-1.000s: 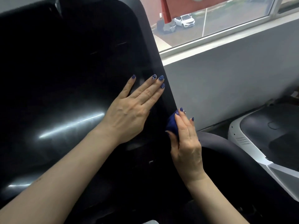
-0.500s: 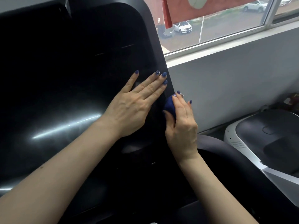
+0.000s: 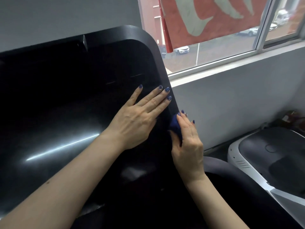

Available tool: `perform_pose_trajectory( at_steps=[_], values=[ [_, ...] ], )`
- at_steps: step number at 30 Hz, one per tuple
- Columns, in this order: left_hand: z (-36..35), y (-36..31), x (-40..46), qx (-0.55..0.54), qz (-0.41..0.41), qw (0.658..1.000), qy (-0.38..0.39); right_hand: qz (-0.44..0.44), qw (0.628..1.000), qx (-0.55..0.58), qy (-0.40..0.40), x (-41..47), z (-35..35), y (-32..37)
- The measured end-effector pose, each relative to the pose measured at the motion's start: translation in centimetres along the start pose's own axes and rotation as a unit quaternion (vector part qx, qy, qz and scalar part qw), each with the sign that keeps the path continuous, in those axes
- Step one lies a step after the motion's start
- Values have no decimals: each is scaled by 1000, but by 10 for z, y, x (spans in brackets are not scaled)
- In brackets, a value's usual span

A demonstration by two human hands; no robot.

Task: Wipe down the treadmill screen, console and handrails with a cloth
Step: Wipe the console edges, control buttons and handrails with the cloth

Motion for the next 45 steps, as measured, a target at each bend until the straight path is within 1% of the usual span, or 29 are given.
perform_pose_trajectory(
  at_steps=[3,7,10,14,18,23,27,31,35,41,45],
  values=[
    [1,12,7,3,22,1000,-2,18,1000,-13,-5,12,-4,3],
    [0,18,12,5,12,1000,-2,15,1000,1,-8,41,-16,13],
    [4,22,10,15,12,1000,-16,15,1000,4,-4,36,-13,11],
    [16,47,4,47,53,997,-40,29,999,-12,-14,45,-17,15],
    [26,79,-1,77,95,992,-33,33,999,-25,-22,71,-30,25],
    [34,108,-6,78,145,986,-35,43,997,-49,-32,68,-29,26],
    [33,120,-6,66,174,982,-30,45,997,-53,-27,100,-44,37],
    [31,123,-6,65,178,981,-35,52,998,-41,-16,108,-45,38],
    [31,123,-5,60,179,981,-45,65,996,-55,-25,101,-42,37],
    [30,123,-7,66,179,981,-42,59,996,-66,-19,150,-62,53],
    [33,124,-8,61,175,982,-35,53,996,-66,-11,155,-64,52]
  ],
)
Point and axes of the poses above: each hand's wrist, its own x-axis towards the middle knuckle, its own z-axis out of the back of the hand, y = z × x, the point moved 4 cm from there along x, towards the middle knuckle, and after that the axes turned 4 degrees about x, right-handed, at the moved point
